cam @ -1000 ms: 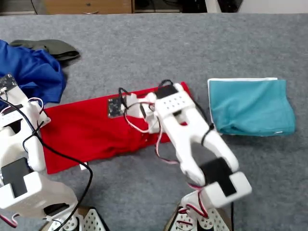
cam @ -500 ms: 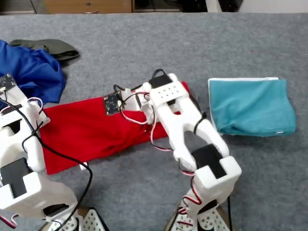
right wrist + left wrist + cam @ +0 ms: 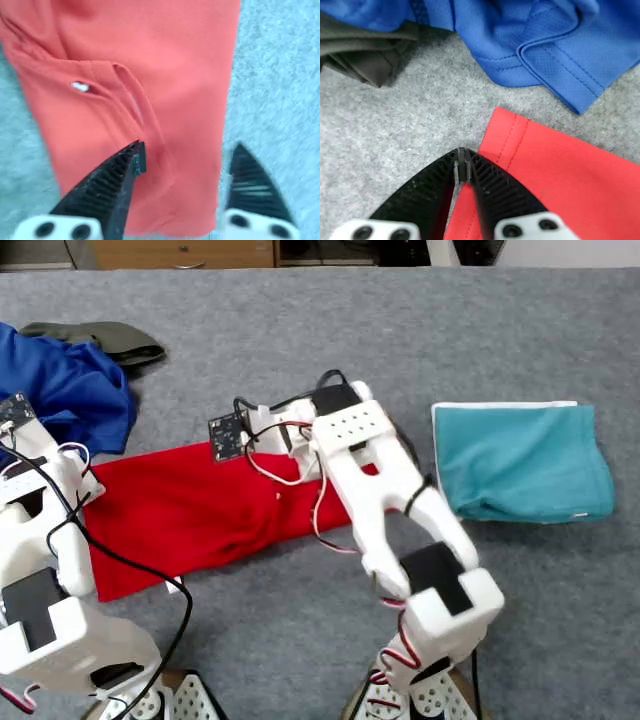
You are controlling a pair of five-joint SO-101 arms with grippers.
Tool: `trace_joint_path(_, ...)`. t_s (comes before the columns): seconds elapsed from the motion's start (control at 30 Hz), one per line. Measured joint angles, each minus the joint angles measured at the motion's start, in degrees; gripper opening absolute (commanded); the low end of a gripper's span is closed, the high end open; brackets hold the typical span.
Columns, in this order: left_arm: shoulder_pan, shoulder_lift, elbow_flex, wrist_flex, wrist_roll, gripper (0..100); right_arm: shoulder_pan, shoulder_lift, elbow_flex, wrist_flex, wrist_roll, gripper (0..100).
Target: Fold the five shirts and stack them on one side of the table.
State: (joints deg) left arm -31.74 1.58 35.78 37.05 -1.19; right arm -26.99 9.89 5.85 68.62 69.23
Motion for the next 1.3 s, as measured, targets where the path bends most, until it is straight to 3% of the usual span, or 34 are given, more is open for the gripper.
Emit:
trace_joint_path(0.17, 0.00, 0.00, 0.00, 0.00, 0.00, 2, -1.41, -6.51, 5.63, 6.15, -6.51, 0.5)
trace_joint_path(0.33, 0.00, 0.00, 0.00, 0.00, 0.00, 2, -2.81, -7.56, 10.90, -2.64, -14.24, 0.2)
trace_joint_path(0.63, 0.00, 0.00, 0.00, 0.00, 0.00, 2, -9.05, 11.52, 4.84, -11.16, -22.68, 0.2)
trace_joint_path(0.8, 0.00, 0.00, 0.00, 0.00, 0.00, 2, -8.44, 17.93, -5.54, -6.59, -26.55, 0.2)
trace_joint_path(1.03, 0.00, 0.00, 0.00, 0.00, 0.00, 2, -6.24, 15.21, -17.49, 5.01, -29.36, 0.2)
trace_joint_path(1.3, 0.00, 0.00, 0.00, 0.00, 0.00, 2, 1.76, 10.99, -28.31, 19.34, -30.24, 0.2)
